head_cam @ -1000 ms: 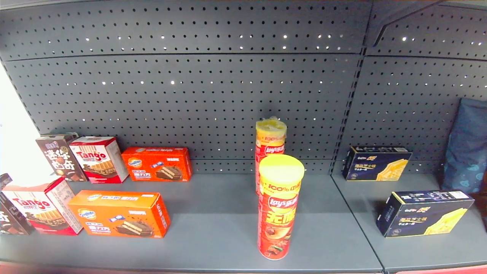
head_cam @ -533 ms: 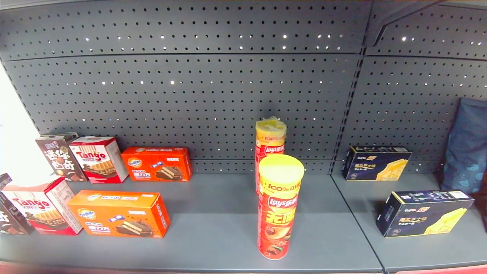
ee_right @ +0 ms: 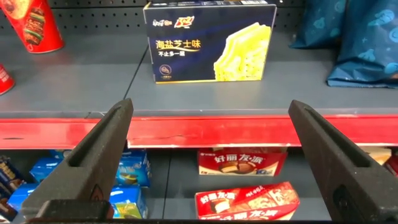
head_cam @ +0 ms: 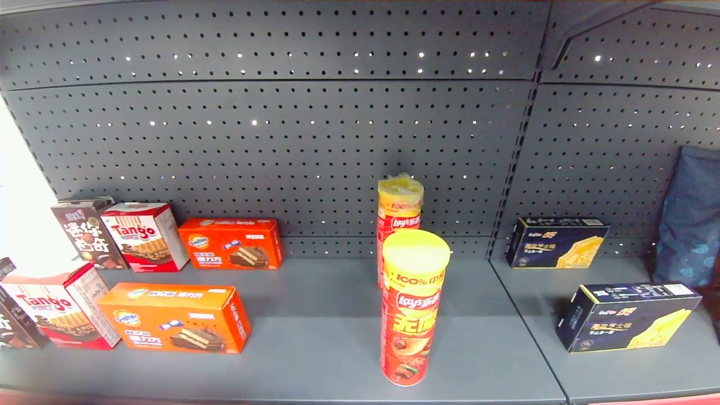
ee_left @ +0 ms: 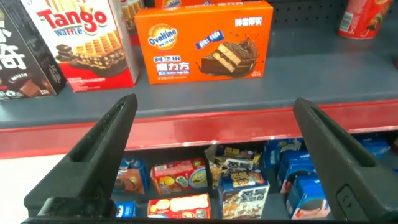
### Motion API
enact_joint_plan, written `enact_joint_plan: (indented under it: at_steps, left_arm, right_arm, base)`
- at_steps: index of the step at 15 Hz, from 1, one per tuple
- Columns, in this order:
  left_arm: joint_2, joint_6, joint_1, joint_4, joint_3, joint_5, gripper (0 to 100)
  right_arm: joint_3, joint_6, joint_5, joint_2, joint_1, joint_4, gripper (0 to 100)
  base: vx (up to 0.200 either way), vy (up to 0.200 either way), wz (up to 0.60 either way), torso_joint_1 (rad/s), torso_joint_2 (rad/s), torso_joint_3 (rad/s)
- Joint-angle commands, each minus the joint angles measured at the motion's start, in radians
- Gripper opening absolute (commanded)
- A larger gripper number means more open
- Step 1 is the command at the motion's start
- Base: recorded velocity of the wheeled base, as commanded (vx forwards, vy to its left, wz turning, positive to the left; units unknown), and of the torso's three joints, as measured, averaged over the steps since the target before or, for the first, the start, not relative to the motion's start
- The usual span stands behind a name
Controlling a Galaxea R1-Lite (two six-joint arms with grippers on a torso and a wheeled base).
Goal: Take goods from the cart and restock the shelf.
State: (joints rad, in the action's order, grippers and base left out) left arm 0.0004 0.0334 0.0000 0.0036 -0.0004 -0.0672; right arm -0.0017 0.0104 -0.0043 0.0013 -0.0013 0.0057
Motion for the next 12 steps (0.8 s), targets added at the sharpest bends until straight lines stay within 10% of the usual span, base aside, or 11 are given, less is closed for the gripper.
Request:
enact_joint_plan:
  at_steps: [1, 12]
  left_arm:
    - [0.000, 0.000, 0.000, -0.001, 0.000, 0.000, 100]
    - [0.000, -0.006, 0.000, -0.001, 0.000, 0.006, 100]
  right_arm:
    - [0.000, 0.000, 0.001, 0.002, 0.000, 0.000, 100]
    - [0.000, -0.001, 0.001, 0.000, 0.000, 0.000, 100]
  base:
    - [0.000, 0.000, 0.00, 0.000, 0.00, 0.000]
    - [0.000, -0.018, 0.00, 0.001, 0.00, 0.001]
